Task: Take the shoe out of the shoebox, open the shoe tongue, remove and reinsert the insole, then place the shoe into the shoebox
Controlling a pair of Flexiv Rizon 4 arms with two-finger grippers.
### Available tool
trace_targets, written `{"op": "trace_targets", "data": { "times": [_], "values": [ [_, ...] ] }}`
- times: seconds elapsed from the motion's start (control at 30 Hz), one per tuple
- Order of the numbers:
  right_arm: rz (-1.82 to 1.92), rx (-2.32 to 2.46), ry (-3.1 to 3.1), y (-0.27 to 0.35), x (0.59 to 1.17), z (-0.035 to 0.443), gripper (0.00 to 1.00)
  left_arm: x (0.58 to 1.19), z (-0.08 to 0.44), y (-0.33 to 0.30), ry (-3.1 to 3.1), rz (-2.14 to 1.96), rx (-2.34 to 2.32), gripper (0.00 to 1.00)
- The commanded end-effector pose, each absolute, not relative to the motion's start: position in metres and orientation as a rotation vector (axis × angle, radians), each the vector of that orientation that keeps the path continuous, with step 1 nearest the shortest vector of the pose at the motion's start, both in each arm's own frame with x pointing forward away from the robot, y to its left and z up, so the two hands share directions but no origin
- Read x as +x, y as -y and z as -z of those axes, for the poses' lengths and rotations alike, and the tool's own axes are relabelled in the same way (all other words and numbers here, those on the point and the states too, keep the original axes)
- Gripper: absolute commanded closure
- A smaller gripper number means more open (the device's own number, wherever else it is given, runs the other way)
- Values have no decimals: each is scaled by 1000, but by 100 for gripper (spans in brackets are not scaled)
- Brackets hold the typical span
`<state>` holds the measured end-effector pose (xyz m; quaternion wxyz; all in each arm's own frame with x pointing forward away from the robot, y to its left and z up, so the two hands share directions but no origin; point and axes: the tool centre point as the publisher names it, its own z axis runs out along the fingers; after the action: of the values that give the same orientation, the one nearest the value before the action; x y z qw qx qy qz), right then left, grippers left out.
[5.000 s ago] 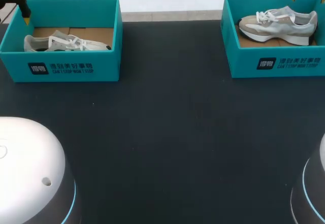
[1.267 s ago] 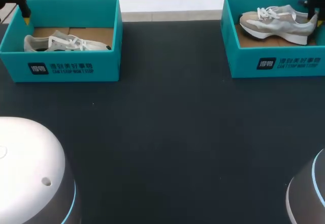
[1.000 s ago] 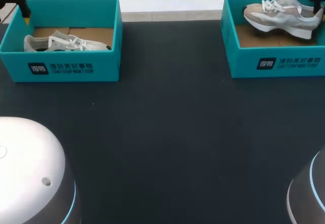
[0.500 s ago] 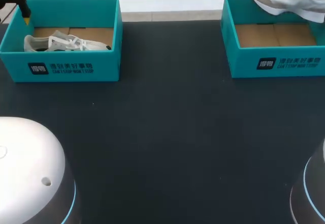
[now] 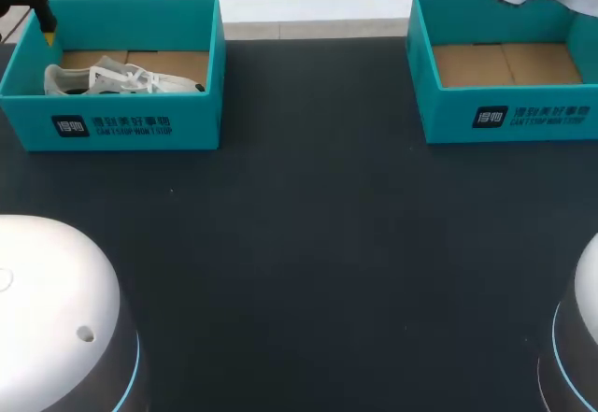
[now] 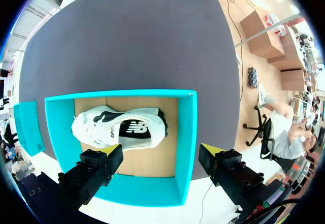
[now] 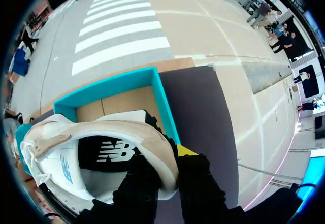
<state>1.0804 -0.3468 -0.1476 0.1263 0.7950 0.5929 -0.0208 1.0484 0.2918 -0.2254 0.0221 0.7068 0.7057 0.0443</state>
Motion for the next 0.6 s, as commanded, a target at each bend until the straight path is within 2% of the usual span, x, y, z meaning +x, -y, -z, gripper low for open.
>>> {"op": "trace_targets", "data": {
  "times": [0.03, 0.37, 0.6],
  "values": [
    [-25, 2247, -1689, 344, 1067, 141, 100, 1047, 225, -292, -2184, -142, 2189, 0],
    [-25, 2247, -1689, 344, 1067, 141, 100, 1047, 225, -292, -2184, -142, 2189, 0],
    [20, 2124, -1725, 318, 1010, 127, 100, 1047, 225, -292, -2184, -142, 2189, 0]
  ]
}}
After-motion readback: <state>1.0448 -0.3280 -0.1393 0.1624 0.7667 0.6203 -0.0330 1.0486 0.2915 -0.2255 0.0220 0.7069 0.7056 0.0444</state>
